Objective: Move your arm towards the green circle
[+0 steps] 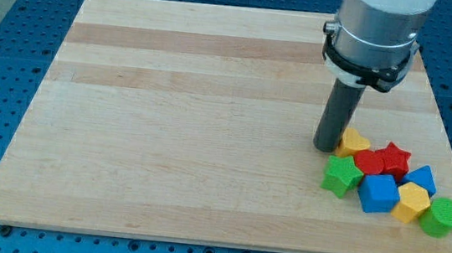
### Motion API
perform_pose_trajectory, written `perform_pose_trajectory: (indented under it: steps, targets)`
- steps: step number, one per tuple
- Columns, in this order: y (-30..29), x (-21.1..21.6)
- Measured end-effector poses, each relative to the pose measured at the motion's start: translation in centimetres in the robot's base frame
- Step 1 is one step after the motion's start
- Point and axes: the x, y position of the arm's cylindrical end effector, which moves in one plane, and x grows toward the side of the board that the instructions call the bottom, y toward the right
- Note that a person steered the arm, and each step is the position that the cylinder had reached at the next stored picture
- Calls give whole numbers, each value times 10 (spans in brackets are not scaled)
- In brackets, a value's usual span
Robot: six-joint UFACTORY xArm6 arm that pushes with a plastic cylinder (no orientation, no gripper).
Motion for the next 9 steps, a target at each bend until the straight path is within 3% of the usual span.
perform_pose_trajectory:
  steps: [2, 3, 4, 5, 6, 9]
  targets:
    - [-18, -9]
    - [-77, -8]
    - [-118, 25]
    - [-120, 76]
    - [-88, 125]
    - [58, 138]
